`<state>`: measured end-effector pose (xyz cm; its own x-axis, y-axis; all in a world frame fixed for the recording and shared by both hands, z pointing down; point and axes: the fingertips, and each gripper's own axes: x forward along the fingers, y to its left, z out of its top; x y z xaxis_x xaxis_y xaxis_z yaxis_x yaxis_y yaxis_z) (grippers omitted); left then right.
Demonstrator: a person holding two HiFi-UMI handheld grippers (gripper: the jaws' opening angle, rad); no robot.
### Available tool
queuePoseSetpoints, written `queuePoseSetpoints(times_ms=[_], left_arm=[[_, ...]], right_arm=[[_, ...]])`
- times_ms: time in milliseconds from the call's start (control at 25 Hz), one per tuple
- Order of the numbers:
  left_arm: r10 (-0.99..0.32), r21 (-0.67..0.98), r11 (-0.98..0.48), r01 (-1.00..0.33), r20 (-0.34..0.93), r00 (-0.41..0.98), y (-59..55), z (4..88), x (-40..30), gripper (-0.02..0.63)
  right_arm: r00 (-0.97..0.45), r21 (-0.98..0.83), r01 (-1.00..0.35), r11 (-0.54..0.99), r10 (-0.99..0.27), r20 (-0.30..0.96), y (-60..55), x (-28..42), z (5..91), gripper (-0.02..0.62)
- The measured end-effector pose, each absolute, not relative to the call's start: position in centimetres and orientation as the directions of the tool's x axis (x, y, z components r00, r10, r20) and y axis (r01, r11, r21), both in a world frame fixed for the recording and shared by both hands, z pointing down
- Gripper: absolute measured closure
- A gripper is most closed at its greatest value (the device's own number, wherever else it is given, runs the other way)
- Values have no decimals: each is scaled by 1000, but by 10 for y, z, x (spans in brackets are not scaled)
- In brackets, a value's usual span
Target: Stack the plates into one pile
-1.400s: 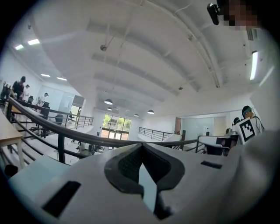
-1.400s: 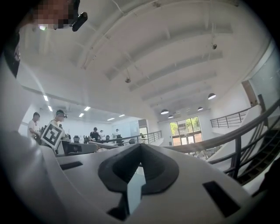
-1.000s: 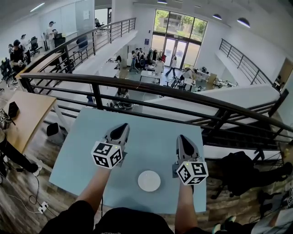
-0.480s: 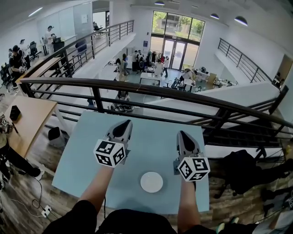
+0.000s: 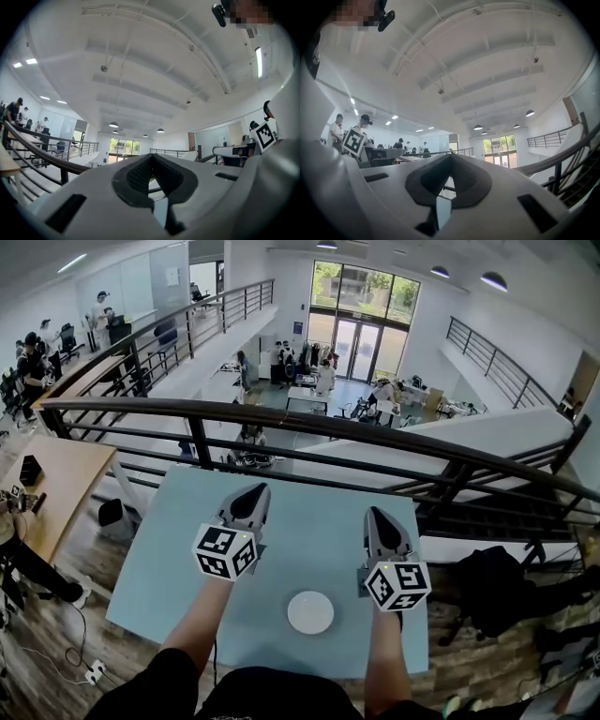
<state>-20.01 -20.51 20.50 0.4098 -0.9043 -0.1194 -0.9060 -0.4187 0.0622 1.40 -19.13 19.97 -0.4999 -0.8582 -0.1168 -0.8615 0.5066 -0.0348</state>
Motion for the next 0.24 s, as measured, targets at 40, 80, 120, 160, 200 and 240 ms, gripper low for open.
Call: queuePoseSetpoints(times_ms=[40,80,120,160,200,240], left_arm=[[-903,60,-420,-905,-122,411,-206,204,-200,598],[-902,57,-422,-905,-124,413,-206,203,-200,598],[-901,54,-424,-904,-126,415,-205,203,-200,598],[-901,50,-424,-904,-129,415,-205,202,-200,598],[-900,46,-424,-904,-132,415,-204,202,-201,598],[-900,43,-424,-905,-135,415,-203,201,-201,598]], right_arm=[[-500,-32,-862,506,-858,-119,-191,14,199,589],[-500,-30,-862,506,-858,-121,-191,14,198,589],[-500,-27,-862,507,-857,-125,-190,13,197,589],[-500,-24,-862,507,-856,-128,-190,12,196,589],[-501,-22,-861,508,-855,-132,-189,11,196,589],[-501,-19,-861,508,-855,-136,-188,9,195,589]])
